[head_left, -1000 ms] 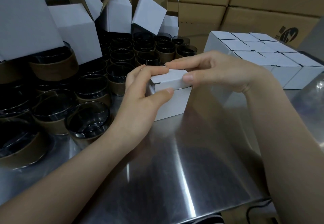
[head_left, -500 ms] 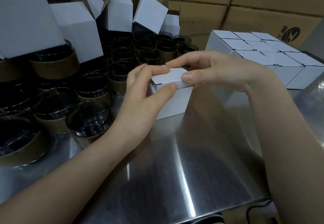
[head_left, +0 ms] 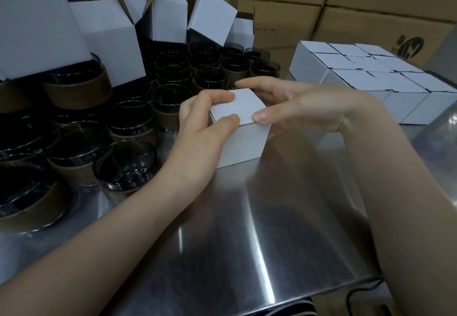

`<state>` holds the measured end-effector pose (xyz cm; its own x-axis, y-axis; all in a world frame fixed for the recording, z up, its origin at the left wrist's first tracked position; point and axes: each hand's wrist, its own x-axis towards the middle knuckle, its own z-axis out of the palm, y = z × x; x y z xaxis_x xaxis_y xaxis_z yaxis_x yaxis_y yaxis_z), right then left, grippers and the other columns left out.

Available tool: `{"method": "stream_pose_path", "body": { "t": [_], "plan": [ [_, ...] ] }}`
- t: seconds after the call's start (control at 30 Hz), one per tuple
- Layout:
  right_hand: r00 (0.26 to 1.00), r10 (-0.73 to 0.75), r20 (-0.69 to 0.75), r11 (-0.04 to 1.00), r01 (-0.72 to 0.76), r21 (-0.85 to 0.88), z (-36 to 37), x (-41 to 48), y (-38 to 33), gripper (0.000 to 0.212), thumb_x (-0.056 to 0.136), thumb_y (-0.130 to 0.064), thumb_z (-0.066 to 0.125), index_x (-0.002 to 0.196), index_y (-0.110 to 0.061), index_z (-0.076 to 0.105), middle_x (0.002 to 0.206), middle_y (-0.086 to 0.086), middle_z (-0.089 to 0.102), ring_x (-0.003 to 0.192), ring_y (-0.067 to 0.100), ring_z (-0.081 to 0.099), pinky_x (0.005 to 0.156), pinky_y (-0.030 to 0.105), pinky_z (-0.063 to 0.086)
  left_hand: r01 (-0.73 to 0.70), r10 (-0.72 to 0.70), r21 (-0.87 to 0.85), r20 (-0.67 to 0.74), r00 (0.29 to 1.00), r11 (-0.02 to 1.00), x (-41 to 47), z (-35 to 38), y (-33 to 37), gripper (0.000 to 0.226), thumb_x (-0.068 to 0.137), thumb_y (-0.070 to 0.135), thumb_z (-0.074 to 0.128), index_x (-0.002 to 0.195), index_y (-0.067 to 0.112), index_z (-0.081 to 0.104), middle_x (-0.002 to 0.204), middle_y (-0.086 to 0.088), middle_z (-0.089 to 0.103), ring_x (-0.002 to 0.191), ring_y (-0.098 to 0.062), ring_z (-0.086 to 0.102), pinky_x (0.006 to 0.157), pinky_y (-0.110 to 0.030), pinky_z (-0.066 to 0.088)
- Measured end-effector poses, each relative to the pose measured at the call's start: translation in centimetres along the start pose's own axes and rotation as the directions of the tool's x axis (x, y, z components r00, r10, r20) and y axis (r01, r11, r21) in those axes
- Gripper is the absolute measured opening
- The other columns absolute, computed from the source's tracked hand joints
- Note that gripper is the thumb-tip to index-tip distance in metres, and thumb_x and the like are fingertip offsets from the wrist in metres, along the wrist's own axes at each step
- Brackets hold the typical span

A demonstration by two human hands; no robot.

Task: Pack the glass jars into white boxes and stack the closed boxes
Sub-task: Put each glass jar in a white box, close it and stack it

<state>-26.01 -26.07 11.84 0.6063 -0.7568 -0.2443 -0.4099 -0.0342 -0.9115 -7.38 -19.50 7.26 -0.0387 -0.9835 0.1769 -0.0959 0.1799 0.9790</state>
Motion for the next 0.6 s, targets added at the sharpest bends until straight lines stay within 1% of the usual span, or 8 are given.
{"method": "stream_pose_path", "body": {
  "t": [0.1, 0.17, 0.27, 0.33, 0.37, 0.47, 0.53, 0.6],
  "plan": [
    [1.0, 0.02, 0.001, 1.0, -0.02, -0.016, 0.1, 0.1, -0.2, 0.07, 0.077, -0.019, 0.066, 0.142, -0.024, 0.04, 0.137, -0.002, 0.055, 0.12, 0.02, 0.061, 0.098, 0.05, 0.052, 0.033, -0.033, -0.028, 0.014, 0.999, 0.999, 0.0, 0.0, 0.4, 0.031, 0.092, 0.016, 0.057, 0.119, 0.033, 0.056, 0.133, 0.005, 0.037, 0.123, -0.009, 0.042, 0.106, -0.034, 0.04],
    [1.0, 0.02, -0.01, 1.0, -0.02, -0.023, 0.1, 0.1, -0.2, 0.064, 0.077, -0.018, 0.065, 0.137, -0.024, 0.045, 0.133, 0.001, 0.057, 0.117, 0.021, 0.062, 0.096, 0.05, 0.053, 0.039, -0.038, -0.053, 0.023, 0.999, 0.998, -0.1, 0.1, 0.6, 0.036, 0.087, 0.022, 0.059, 0.12, 0.033, 0.054, 0.135, 0.004, 0.037, 0.124, -0.011, 0.043, 0.107, -0.038, 0.041],
    [0.999, 0.018, -0.039, 0.999, -0.019, -0.041, 0.3, 0.3, -0.2, 0.065, 0.075, -0.021, 0.065, 0.137, -0.025, 0.045, 0.13, -0.001, 0.058, 0.114, 0.016, 0.063, 0.093, 0.038, 0.054, 0.042, -0.04, -0.073, 0.029, 0.999, 0.996, -0.1, 0.1, 0.5, 0.046, 0.075, 0.03, 0.055, 0.12, 0.037, 0.051, 0.137, 0.003, 0.039, 0.125, -0.013, 0.045, 0.107, -0.041, 0.042],
    [0.993, -0.03, -0.11, 0.987, 0.012, -0.16, 0.6, 0.4, -0.3, 0.072, 0.072, -0.025, 0.064, 0.141, -0.027, 0.043, 0.134, -0.007, 0.054, 0.121, 0.01, 0.056, 0.096, 0.027, 0.049, 0.033, -0.031, -0.088, 0.02, 0.999, 0.996, 0.0, 0.1, 0.2, 0.05, 0.073, 0.033, 0.055, 0.122, 0.038, 0.046, 0.138, 0.001, 0.041, 0.126, -0.016, 0.046, 0.108, -0.042, 0.041],
    [0.986, -0.083, -0.145, 0.971, 0.048, -0.235, 0.8, 0.4, -0.6, 0.075, 0.071, -0.025, 0.062, 0.144, -0.028, 0.041, 0.139, -0.009, 0.05, 0.127, 0.007, 0.051, 0.1, 0.025, 0.045, 0.022, -0.021, -0.082, 0.007, 1.0, 0.996, 0.1, 0.1, 0.0, 0.052, 0.073, 0.035, 0.056, 0.124, 0.038, 0.044, 0.139, 0.002, 0.041, 0.128, -0.015, 0.045, 0.108, -0.041, 0.04],
    [0.967, -0.224, -0.125, 0.911, 0.162, -0.38, 1.4, 0.1, -1.4, 0.077, 0.073, -0.019, 0.061, 0.146, -0.03, 0.039, 0.151, -0.013, 0.036, 0.139, 0.002, 0.035, 0.111, 0.029, 0.036, -0.008, 0.006, -0.092, -0.022, 1.0, 0.996, 0.1, 0.1, -0.6, 0.058, 0.078, 0.038, 0.063, 0.129, 0.038, 0.035, 0.137, 0.007, 0.042, 0.127, -0.008, 0.046, 0.107, -0.037, 0.042],
    [0.972, -0.216, -0.088, 0.88, 0.155, -0.448, 1.8, 0.0, -1.5, 0.078, 0.076, -0.02, 0.067, 0.147, -0.031, 0.038, 0.15, -0.016, 0.036, 0.139, -0.003, 0.032, 0.115, 0.025, 0.031, -0.037, 0.034, -0.102, -0.031, 0.999, 0.994, 0.2, 0.0, -0.9, 0.058, 0.082, 0.036, 0.065, 0.129, 0.038, 0.031, 0.131, 0.011, 0.046, 0.122, -0.004, 0.05, 0.104, -0.035, 0.046],
    [0.972, -0.203, -0.114, 0.814, 0.103, -0.572, 2.3, 0.2, -1.4, 0.081, 0.078, -0.025, 0.078, 0.148, -0.032, 0.038, 0.146, -0.017, 0.038, 0.137, -0.002, 0.031, 0.115, 0.023, 0.027, -0.061, 0.058, -0.096, -0.042, 0.997, 0.993, 0.2, 0.1, -1.2, 0.059, 0.08, 0.038, 0.064, 0.128, 0.038, 0.03, 0.128, 0.013, 0.048, 0.119, -0.002, 0.052, 0.102, -0.034, 0.048]
  ]
}}
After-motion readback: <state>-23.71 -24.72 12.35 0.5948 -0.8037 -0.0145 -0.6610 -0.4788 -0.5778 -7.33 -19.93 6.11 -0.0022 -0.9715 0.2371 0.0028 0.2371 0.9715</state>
